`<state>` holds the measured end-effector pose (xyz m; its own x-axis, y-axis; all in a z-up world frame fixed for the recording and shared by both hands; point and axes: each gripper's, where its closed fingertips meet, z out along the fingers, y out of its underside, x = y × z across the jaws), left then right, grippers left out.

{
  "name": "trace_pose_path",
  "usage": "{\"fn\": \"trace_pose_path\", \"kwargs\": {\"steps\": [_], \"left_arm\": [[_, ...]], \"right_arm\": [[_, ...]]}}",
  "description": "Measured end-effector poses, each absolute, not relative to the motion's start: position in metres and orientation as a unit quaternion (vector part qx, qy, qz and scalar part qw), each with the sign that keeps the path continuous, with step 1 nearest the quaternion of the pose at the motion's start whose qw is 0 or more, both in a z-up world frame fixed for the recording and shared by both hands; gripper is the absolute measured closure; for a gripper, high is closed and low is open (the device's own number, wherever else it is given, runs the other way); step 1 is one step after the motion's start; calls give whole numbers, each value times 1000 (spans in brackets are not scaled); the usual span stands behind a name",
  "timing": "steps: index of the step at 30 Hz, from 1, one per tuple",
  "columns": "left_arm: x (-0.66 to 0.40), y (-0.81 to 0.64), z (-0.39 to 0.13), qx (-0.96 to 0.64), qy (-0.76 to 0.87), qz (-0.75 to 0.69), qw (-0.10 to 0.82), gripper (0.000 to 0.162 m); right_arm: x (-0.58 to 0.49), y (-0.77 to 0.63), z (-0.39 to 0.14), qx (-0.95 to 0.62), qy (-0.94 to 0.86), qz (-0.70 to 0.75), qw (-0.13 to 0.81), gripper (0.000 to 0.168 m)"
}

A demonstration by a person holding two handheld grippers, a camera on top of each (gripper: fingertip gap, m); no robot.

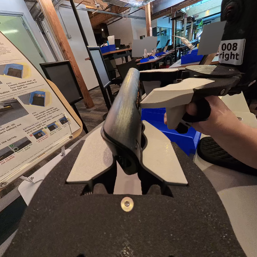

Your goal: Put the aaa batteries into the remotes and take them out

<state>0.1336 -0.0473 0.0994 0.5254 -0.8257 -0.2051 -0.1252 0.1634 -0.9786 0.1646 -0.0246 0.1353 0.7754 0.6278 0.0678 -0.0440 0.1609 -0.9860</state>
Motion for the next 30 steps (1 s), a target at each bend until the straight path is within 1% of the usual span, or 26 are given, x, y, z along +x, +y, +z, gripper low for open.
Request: {"fn": "trace_pose_path", "kwargs": {"steps": [12, 16, 19, 26, 30], "left_arm": [[138, -50, 95, -607, 385, -290, 632, 129], [139, -48, 91, -617, 378, -293, 624, 129], [137, -47, 91, -621, 375, -295, 622, 129], [138, -47, 89, -627, 375, -300, 613, 129], [139, -48, 88, -628, 377, -304, 609, 129]], "right_arm": [[165, -23, 136, -580, -249, 231, 740, 53], [164, -21, 134, -575, -245, 251, 739, 49], [164, -18, 131, -583, -246, 268, 726, 51], [166, -17, 131, -581, -240, 274, 728, 54], [167, -18, 133, -570, -251, 252, 741, 55]]}}
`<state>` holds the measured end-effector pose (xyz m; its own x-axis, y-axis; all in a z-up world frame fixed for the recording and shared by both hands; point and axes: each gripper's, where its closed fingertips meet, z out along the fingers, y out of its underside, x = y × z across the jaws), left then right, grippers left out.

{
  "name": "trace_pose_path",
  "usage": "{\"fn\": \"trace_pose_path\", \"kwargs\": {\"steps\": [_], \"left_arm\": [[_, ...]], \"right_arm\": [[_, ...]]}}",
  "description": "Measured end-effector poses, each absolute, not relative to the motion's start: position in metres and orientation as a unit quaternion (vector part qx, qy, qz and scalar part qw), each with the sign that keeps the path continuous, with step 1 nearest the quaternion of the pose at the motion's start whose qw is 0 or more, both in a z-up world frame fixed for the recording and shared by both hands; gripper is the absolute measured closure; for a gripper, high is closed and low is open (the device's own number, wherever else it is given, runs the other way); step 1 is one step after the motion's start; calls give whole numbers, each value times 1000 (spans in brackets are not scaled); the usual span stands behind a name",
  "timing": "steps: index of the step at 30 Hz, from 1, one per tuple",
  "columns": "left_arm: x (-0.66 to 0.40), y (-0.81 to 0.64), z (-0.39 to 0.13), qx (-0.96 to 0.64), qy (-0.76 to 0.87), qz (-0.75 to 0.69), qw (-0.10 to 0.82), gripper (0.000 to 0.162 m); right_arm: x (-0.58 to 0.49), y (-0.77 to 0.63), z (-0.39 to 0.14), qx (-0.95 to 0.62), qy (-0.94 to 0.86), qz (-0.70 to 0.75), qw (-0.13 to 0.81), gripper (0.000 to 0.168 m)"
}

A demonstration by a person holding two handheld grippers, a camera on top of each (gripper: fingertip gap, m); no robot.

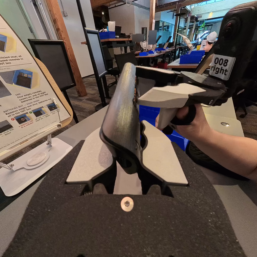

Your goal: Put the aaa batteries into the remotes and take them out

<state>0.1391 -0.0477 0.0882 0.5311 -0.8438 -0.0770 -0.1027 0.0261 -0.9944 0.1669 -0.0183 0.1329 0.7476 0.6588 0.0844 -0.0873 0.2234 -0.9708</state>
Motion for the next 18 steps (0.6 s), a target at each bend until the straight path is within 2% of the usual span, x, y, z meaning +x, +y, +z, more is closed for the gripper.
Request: {"fn": "trace_pose_path", "kwargs": {"steps": [18], "left_arm": [[142, -47, 84, -635, 375, -310, 600, 129]], "right_arm": [[167, -14, 128, -572, -245, 254, 740, 52]]}}
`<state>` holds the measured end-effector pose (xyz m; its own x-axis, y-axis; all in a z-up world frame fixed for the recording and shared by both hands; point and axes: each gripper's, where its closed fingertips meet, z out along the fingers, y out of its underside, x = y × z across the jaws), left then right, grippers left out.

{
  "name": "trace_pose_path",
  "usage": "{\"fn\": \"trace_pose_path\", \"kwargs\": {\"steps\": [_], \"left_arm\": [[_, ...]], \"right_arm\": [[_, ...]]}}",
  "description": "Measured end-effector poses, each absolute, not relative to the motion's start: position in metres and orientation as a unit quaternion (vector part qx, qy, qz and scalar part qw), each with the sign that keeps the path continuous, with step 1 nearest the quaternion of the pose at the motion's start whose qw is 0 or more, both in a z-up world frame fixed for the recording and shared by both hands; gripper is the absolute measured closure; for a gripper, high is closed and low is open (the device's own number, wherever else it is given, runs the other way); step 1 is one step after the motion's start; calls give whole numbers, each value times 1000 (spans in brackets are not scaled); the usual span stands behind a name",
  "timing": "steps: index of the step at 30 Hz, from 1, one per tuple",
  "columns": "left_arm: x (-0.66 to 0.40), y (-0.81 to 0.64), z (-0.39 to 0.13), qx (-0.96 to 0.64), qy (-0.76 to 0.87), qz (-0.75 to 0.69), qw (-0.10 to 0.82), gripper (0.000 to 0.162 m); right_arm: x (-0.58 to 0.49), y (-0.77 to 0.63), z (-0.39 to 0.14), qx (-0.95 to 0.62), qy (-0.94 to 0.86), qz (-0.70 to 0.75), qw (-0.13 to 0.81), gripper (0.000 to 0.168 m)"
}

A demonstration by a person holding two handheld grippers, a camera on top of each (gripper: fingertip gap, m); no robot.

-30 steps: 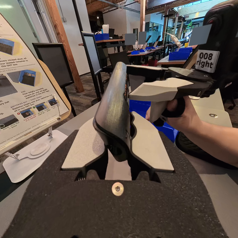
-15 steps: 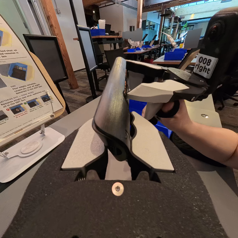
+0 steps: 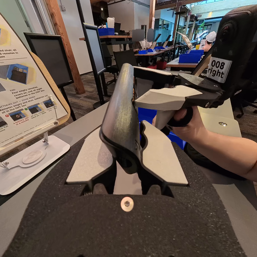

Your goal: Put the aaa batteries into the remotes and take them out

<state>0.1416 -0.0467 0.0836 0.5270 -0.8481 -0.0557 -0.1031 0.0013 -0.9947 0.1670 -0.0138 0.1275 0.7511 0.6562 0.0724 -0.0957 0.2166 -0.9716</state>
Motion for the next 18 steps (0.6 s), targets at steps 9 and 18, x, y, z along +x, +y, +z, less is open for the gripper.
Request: {"fn": "trace_pose_path", "kwargs": {"steps": [9, 18], "left_arm": [[141, -48, 85, -632, 377, -303, 605, 128], [143, -52, 86, -627, 380, -309, 606, 128]], "right_arm": [[165, -12, 127, -568, -247, 271, 737, 52], [166, -15, 129, -570, -251, 273, 733, 53]]}}
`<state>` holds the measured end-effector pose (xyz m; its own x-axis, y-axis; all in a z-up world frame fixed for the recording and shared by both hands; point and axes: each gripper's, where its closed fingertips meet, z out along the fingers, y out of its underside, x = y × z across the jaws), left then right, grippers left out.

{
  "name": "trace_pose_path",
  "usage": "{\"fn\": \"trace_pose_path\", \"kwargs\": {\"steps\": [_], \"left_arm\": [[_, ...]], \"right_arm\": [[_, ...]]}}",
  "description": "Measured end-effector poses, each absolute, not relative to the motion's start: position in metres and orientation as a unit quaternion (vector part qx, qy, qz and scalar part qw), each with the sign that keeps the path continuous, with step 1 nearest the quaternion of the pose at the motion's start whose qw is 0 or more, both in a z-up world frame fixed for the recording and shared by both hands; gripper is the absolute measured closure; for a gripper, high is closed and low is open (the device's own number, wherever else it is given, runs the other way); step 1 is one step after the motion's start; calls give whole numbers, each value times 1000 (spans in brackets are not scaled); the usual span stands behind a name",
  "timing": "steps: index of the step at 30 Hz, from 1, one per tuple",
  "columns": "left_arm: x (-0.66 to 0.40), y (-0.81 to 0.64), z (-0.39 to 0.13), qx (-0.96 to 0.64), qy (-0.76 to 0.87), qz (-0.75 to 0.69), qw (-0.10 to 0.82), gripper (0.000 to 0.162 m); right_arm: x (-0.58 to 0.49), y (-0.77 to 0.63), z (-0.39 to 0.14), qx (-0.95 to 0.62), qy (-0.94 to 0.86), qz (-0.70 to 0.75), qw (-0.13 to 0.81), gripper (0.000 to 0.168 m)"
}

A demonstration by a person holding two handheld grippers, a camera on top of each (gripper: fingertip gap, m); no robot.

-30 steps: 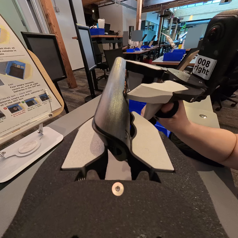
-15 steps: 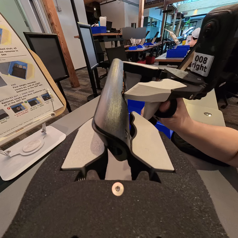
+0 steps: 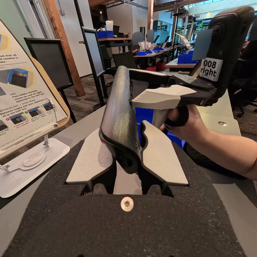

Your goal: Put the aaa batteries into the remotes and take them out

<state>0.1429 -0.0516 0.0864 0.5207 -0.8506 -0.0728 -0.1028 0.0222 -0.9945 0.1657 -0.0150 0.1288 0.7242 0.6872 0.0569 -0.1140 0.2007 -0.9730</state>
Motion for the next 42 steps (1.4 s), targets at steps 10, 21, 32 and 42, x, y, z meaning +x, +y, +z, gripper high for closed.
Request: {"fn": "trace_pose_path", "kwargs": {"steps": [10, 21, 32, 42], "left_arm": [[148, -58, 85, -626, 385, -335, 589, 128], [147, -54, 82, -632, 388, -325, 587, 128], [148, -62, 90, -619, 364, -442, 538, 129], [156, -69, 85, -618, 364, -488, 498, 129]], "right_arm": [[171, -23, 140, -546, -262, 227, 762, 55], [169, -16, 134, -569, -260, 247, 740, 55], [176, -30, 149, -541, -278, 183, 772, 71], [175, -33, 152, -540, -292, 115, 781, 58]]}}
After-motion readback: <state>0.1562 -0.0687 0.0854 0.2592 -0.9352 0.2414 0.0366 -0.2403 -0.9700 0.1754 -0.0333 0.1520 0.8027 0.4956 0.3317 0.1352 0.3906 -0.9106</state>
